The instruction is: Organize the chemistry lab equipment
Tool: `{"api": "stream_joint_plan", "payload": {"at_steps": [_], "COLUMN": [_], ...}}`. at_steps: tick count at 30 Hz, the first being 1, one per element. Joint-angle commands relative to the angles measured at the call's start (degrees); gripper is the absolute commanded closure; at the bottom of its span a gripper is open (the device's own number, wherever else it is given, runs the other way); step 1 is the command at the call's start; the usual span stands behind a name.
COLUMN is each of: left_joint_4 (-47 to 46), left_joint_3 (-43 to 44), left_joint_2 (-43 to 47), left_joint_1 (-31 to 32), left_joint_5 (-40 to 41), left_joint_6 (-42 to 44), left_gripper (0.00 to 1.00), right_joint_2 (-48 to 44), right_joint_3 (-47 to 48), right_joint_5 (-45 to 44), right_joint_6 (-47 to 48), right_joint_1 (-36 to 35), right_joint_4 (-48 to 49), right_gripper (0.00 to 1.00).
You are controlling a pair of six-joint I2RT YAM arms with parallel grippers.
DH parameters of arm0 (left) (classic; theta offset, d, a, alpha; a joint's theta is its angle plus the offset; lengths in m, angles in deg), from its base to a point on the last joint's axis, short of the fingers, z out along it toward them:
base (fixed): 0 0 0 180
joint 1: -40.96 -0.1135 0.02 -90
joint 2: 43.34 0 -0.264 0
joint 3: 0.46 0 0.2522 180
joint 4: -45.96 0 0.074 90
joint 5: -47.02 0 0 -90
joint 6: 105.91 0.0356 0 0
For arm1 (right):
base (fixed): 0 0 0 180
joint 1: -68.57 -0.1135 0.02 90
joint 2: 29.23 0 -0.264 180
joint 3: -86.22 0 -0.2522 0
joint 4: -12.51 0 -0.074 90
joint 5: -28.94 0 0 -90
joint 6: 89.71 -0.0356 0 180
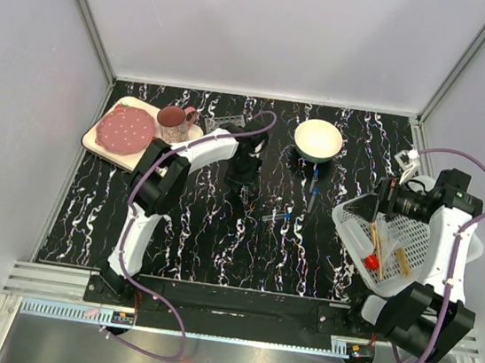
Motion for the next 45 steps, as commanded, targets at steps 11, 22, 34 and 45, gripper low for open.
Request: {"api": "stream_joint_plan", "payload": {"at_steps": [11, 22, 34, 45], "left_joint_4": [-0.2, 4.3, -12.4, -48.0], "left_joint_3": [0.6, 2.3, -6.3, -29.2], "left_joint_2": [-3.7, -5.3, 7.8, 30.0], "left_joint_1": [0.5, 2.1, 1.7, 0.7], "left_joint_5": [1.8, 9.6, 2.3, -11.6], "left_joint_6": [-1.5, -1.1, -4.0, -19.4], "left_gripper": [0.62, 0.68, 0.91, 0.92], "right_joint_2": [-1.8, -2.3, -1.6, 2.8], "right_joint_3": [-0.3, 0.2, 1.8, 5.0], "right_joint_5": [-1.3, -1.8, -3.6, -3.0], "right_joint_6": [-3.6, -4.6, -3.1, -11.1], "right_joint_1": [-4.5, -7.1, -12.4, -24.0], "right_joint_4": [3.2, 3.5, 1.6, 9.9], "right_gripper": [0.00, 0.00, 0.00, 0.00]}}
